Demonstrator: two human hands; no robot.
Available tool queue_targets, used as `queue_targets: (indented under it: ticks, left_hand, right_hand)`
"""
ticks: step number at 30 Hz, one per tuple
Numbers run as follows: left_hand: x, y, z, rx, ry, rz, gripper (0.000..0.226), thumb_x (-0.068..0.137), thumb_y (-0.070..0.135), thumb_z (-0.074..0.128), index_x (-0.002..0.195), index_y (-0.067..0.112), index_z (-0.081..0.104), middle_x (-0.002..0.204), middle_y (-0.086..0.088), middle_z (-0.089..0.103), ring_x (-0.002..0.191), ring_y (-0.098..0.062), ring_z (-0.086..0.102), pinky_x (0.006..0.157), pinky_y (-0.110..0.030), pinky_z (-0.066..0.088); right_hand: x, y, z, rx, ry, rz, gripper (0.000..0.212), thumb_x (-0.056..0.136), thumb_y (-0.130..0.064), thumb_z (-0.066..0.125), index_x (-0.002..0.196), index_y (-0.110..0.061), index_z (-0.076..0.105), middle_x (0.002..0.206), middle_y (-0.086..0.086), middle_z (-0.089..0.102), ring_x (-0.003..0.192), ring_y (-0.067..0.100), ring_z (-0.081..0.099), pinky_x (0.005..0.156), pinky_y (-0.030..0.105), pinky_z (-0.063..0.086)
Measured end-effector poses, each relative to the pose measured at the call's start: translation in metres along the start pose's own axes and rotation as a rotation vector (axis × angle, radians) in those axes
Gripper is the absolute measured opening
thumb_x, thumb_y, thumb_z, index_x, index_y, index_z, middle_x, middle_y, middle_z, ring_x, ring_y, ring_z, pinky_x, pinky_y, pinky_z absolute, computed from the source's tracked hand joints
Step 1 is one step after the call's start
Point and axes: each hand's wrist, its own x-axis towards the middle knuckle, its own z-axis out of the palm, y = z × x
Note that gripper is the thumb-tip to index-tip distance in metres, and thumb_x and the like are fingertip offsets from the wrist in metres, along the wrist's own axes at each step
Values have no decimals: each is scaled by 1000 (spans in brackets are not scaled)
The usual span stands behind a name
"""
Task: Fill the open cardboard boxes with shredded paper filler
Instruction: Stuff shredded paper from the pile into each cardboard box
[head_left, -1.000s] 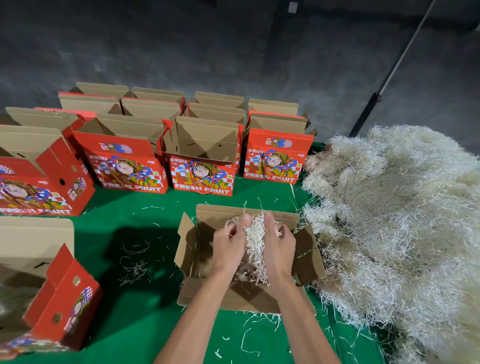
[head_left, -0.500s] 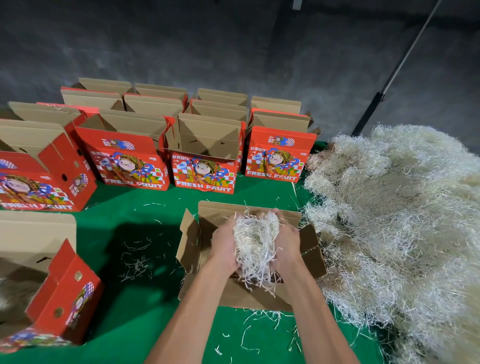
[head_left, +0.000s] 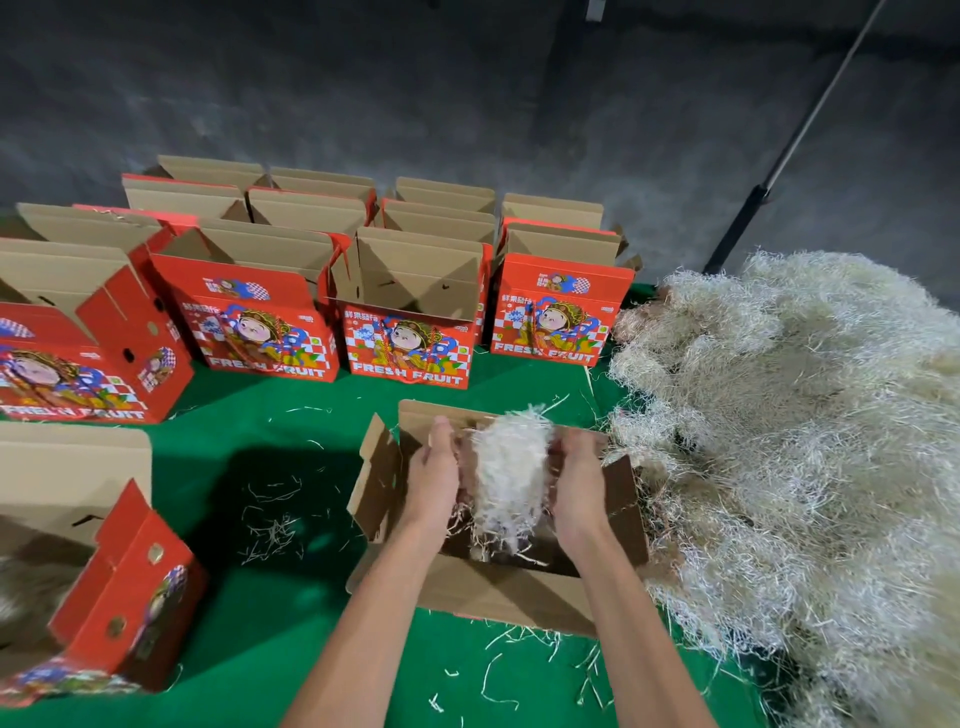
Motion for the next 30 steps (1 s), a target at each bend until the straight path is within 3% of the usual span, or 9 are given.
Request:
queue_targets:
  ticks: [7,8,9,12,18,21,22,25,30]
  left_hand:
    - [-14,-4,18,5,71,70,92,77,84,50,146,25,38,143,3,47,133,-23,45,113,-48,33]
    - [-12,-7,18,18,83,88,82,85,76,49,146,23,39,144,0,47,133,-24,46,111,-46,35]
    - [-11,-9,19,18,70,130,70,91,70,47,140,20,46,135,-1,55,124,-23,53,106,-44,40]
    - [-12,-11,23,82,8,250,36,99,54,46,107,28,68,71,13,59,68,-7,55,65,-27,44]
    - [-18,-2,34,-115,-6,67,19,97,53,50,95,34,47,90,20,59,81,-2,52,75,-28,40]
    - [-20,-2,36,-112,56,122,21,97,51,54,91,31,49,88,19,58,81,1,51,70,-25,38]
    - [-19,-3,36,-112,73,147,19,97,50,54,94,32,50,93,16,58,85,-3,54,77,-27,40]
    - [-18,-6,38,-43,35,189,19,97,51,54,102,35,61,108,11,60,99,-9,55,93,-30,44]
    - [-16,1,30,-17,-124,4,11,94,34,58,95,23,60,74,-3,61,70,-16,59,67,-34,51]
  right_hand:
    - [-4,11,18,-309,39,-299,27,99,-44,54,80,-26,59,56,-18,49,45,0,47,48,16,33]
    - [-6,11,20,-311,75,-271,34,97,-56,49,93,-25,60,71,-8,68,59,-6,59,55,14,39]
    - [-7,9,21,-313,87,-191,50,94,-69,42,110,-25,59,110,-17,28,113,5,35,70,15,44]
    - [-4,9,23,-213,37,-14,73,85,-87,22,125,-35,55,109,-15,52,103,7,55,94,31,38]
    - [-6,13,29,-383,212,-276,68,102,-61,20,70,-17,61,61,3,63,55,15,58,59,36,46]
    - [-4,15,30,-226,164,-139,65,99,-67,20,118,-19,60,69,-15,59,63,-2,53,67,26,44]
    - [-4,13,31,-152,109,-51,44,97,-72,20,89,-32,36,78,-19,60,73,-4,55,75,24,45]
    - [-1,15,32,-97,60,47,72,90,-80,28,109,-22,66,94,-7,71,89,9,67,81,32,53]
    - [-4,9,27,-154,165,43,55,99,-63,38,75,-17,56,45,-10,53,39,4,47,47,22,40]
